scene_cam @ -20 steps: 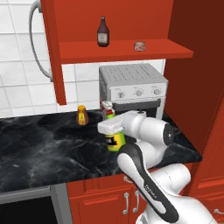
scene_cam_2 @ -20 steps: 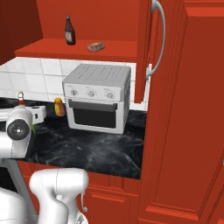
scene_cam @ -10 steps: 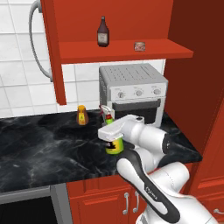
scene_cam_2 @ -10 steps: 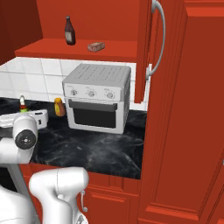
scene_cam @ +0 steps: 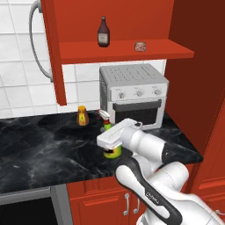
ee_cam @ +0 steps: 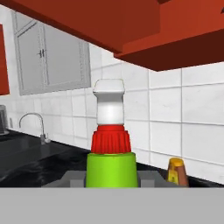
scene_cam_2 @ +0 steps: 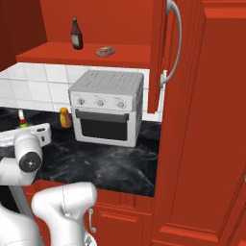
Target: Pick the bar soap and spray from the cabinet and place them on the counter.
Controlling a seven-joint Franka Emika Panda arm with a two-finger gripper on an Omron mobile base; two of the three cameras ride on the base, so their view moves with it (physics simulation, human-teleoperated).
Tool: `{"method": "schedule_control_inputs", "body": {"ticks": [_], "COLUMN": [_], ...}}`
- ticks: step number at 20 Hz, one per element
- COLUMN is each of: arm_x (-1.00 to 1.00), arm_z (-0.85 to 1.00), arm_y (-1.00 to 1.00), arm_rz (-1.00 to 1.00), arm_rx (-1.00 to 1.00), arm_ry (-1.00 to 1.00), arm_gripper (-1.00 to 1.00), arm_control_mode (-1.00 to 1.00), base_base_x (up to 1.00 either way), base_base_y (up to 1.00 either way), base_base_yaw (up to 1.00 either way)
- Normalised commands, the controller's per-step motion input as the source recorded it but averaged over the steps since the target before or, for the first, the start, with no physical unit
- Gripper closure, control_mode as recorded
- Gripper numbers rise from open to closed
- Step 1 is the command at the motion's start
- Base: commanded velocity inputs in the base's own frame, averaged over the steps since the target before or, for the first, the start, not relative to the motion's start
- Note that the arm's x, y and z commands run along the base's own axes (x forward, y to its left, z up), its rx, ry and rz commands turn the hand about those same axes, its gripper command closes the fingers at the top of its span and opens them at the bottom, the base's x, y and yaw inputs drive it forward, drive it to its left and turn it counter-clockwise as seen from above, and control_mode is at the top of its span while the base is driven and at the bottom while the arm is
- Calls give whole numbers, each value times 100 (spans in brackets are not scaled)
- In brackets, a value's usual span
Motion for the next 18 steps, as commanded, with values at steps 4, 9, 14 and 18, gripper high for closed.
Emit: {"method": "schedule_control_inputs", "body": {"ticks": [4,9,14,18], "arm_x": [1,1,9,21], "arm_z": [-19,-20,-24,-16], "arm_y": [6,0,0,0], "arm_rz": [5,5,4,4], "arm_rx": [3,5,5,5], "arm_ry": [-12,-6,-6,-6], "arm_gripper": [100,100,100,100], "arm_control_mode": [-100,-100,-100,-100], "base_base_x": [0,0,0,0], "base_base_y": [0,0,0,0], "base_base_yaw": [0,0,0,0]}}
